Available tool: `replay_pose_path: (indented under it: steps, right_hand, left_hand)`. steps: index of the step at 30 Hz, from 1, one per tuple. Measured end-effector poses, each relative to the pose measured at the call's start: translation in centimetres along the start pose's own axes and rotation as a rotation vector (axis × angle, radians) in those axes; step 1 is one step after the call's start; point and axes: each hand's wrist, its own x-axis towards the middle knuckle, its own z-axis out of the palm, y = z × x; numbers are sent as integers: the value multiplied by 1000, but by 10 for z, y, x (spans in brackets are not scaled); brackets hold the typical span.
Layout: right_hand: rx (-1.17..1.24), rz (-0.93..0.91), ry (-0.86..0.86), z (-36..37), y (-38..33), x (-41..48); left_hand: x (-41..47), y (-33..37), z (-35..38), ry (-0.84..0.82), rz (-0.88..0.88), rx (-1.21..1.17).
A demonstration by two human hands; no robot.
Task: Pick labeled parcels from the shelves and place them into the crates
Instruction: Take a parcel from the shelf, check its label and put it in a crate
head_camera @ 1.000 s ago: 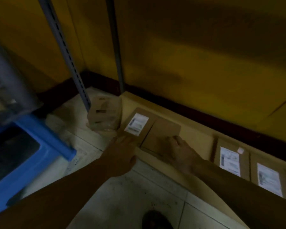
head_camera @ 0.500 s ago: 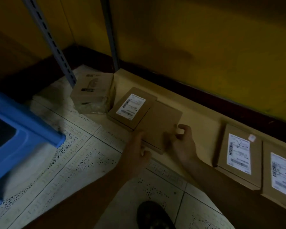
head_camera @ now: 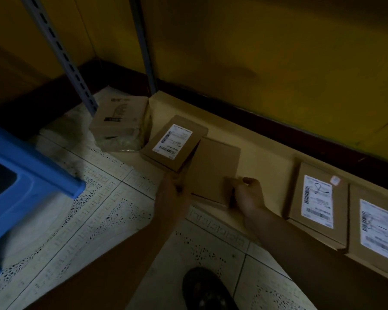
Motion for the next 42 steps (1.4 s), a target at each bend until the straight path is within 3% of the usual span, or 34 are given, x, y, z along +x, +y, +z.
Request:
replay_pose_path:
  steps: [6, 9, 13, 21, 28, 34, 38, 42]
  right_hand:
    - [5, -62, 107, -25, -19, -22]
    - [36, -120, 108, -37, -49, -54]
    - [123, -191, -20, -46, -121, -117]
    - [188, -293, -320, 17, -213, -261]
    - [406, -336, -536, 80, -222, -333]
    - [446, -583, -617, 93, -206, -337]
    - [335, -539, -965, 104, -187, -331]
    - [31, -863, -1050, 104, -183, -325]
  left_hand:
    - [-15, 27, -5, -100, -104, -262]
    - [-30, 60, -24, -92, -58, -379]
    - [-60, 113, -81, 6, 62, -474]
    - [-130, 161, -234, 235, 187, -444]
    - [-175, 172, -329, 388, 401, -110]
    - [-194, 182, -347, 225, 327, 89]
    - [-210, 216, -331, 106, 79, -126]
    - [-218, 234, -327, 68, -37, -507]
